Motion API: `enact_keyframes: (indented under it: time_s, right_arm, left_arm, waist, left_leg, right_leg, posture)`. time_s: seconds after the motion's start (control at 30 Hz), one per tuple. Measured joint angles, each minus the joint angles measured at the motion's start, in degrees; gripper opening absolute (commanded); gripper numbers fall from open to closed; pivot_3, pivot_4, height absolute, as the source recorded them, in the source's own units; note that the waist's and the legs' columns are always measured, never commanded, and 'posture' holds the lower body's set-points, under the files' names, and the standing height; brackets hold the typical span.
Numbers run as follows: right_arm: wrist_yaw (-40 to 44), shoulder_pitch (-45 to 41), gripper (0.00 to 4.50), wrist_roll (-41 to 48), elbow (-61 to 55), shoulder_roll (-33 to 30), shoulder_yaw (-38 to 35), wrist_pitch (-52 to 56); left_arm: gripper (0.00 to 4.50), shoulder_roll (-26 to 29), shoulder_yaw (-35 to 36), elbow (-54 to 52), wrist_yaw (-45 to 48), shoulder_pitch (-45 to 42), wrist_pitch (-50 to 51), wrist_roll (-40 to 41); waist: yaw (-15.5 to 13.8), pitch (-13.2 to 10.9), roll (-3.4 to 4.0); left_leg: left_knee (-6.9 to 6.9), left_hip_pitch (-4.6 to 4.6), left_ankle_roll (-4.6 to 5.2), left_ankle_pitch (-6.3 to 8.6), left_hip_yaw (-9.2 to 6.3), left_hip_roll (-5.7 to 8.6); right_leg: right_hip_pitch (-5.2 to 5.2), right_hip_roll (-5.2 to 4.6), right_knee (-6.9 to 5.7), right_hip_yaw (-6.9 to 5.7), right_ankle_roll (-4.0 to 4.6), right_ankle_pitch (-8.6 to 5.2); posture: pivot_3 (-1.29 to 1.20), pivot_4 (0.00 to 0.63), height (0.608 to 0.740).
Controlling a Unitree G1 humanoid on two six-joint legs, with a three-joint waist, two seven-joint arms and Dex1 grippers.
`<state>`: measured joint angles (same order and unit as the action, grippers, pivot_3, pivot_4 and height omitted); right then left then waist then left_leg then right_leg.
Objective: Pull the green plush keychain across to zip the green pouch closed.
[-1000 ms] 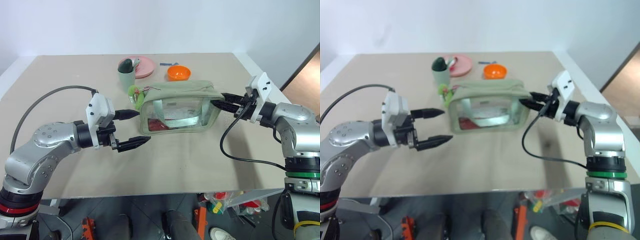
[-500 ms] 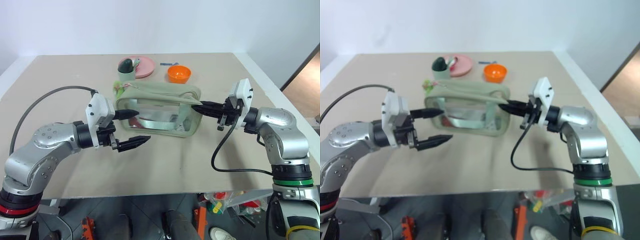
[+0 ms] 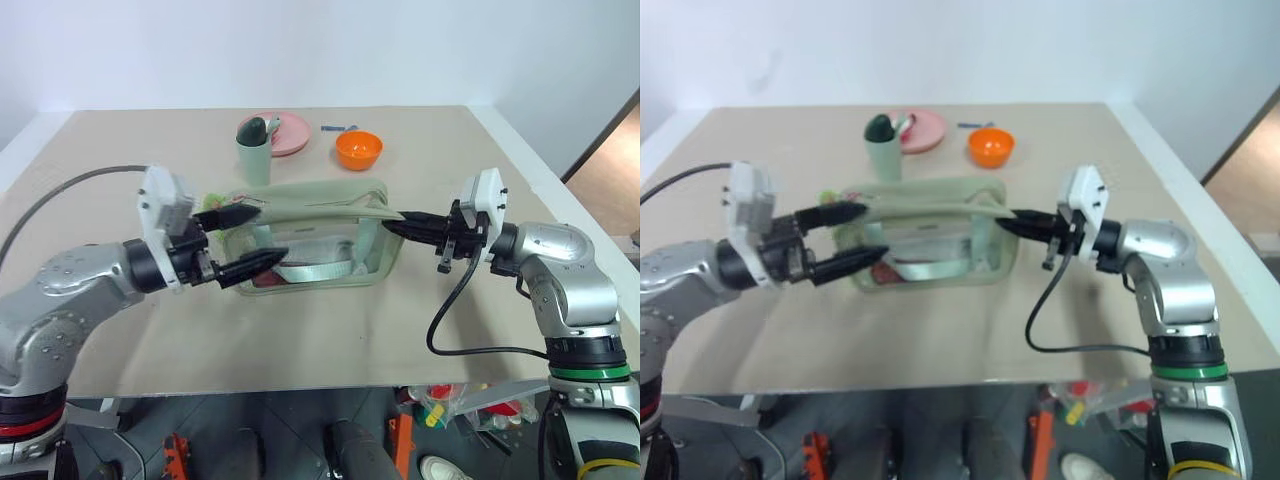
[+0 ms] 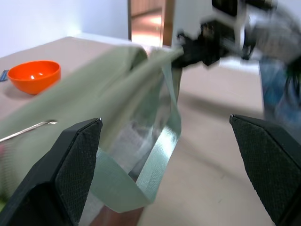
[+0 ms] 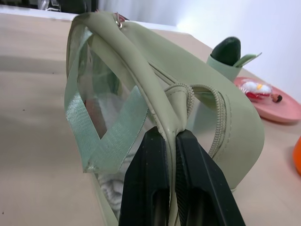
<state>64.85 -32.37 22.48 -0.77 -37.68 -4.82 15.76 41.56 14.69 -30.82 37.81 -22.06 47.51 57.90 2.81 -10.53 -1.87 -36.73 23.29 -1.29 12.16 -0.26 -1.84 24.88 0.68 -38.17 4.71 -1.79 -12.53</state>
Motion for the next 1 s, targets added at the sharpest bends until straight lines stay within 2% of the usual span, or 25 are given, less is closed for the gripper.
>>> enact_keyframes:
  time_s: [0.03,0.1,0.23,0.37,0.47,0.73,1.0]
  right_arm:
    - [0.01,0.66,0.04,0.3,-0.09,-0.17,-0.02,-0.18]
    - [-0.01,0.99,0.04,0.48,-0.3,-0.21,-0.04,-0.21]
    - [-0.41,2.61,0.04,1.0,-1.52,-0.47,-0.38,-0.22]
    - [-1.39,3.31,0.04,1.1,-2.97,-0.5,-0.48,-0.22]
    - [-1.73,4.39,0.04,1.59,-4.02,-0.56,-0.68,-0.18]
    - [-2.51,5.83,0.04,2.02,-5.62,-0.75,-0.62,-0.17]
    - [-2.62,6.1,0.04,1.97,-5.8,-1.07,-0.61,-0.92]
  left_arm:
    - [4.5,1.31,3.67,0.02,-2.33,0.72,2.24,4.95]
    - [4.5,3.04,7.23,0.46,-3.05,2.62,2.8,6.13]
    - [4.5,5.6,13.4,6.92,-3.56,8.92,-0.36,-0.17]
    - [4.5,2.84,12.19,13.84,-5.11,9.88,-8.98,-10.74]
    - [4.5,-1.14,9.63,16.91,-6.04,9.15,-12.38,-14.52]
    - [4.5,-6.43,5.78,23.31,-3.36,4.14,-13.9,-15.41]
    - [4.5,-7.01,1.6,34.29,5.35,-1.82,-13.32,-15.29]
  waist:
    - [0.07,0.0,0.0]
    - [0.15,0.0,0.0]
    - [0.01,0.0,0.01]
    - [-0.1,0.02,-0.02]
    - [-0.11,0.04,-0.06]
    - [0.03,0.03,-0.07]
    - [0.0,0.03,-0.07]
  left_leg:
    - [0.0,-0.01,0.0,0.0,0.0,-0.02]
    - [0.02,-0.05,0.0,0.0,0.02,-0.02]
    - [0.04,-0.11,0.0,-0.01,-0.04,-0.02]
    - [-0.01,-0.11,-0.01,-0.03,-0.02,0.01]
    - [-0.04,-0.1,-0.01,-0.03,0.02,0.02]
    - [0.04,-0.1,-0.01,-0.03,0.01,-0.04]
    - [0.01,-0.08,-0.01,-0.03,0.01,-0.01]
  right_leg:
    - [0.0,0.01,0.0,0.0,0.0,0.0]
    - [0.01,0.02,-0.01,0.02,0.01,0.0]
    - [-0.04,0.03,-0.02,-0.08,0.1,-0.03]
    - [-0.11,0.0,0.0,-0.06,0.17,-0.04]
    - [-0.13,-0.03,0.01,-0.02,0.08,0.01]
    - [-0.05,0.05,-0.01,-0.02,0.04,0.05]
    - [-0.06,0.04,0.0,-0.02,0.02,0.06]
  posture:
    - [0.0,0.15,0.74]
    - [0.0,0.15,0.74]
    - [0.0,0.15,0.74]
    - [0.0,0.15,0.74]
    - [0.0,0.15,0.74]
    - [0.0,0.15,0.74]
    - [0.0,0.15,0.74]
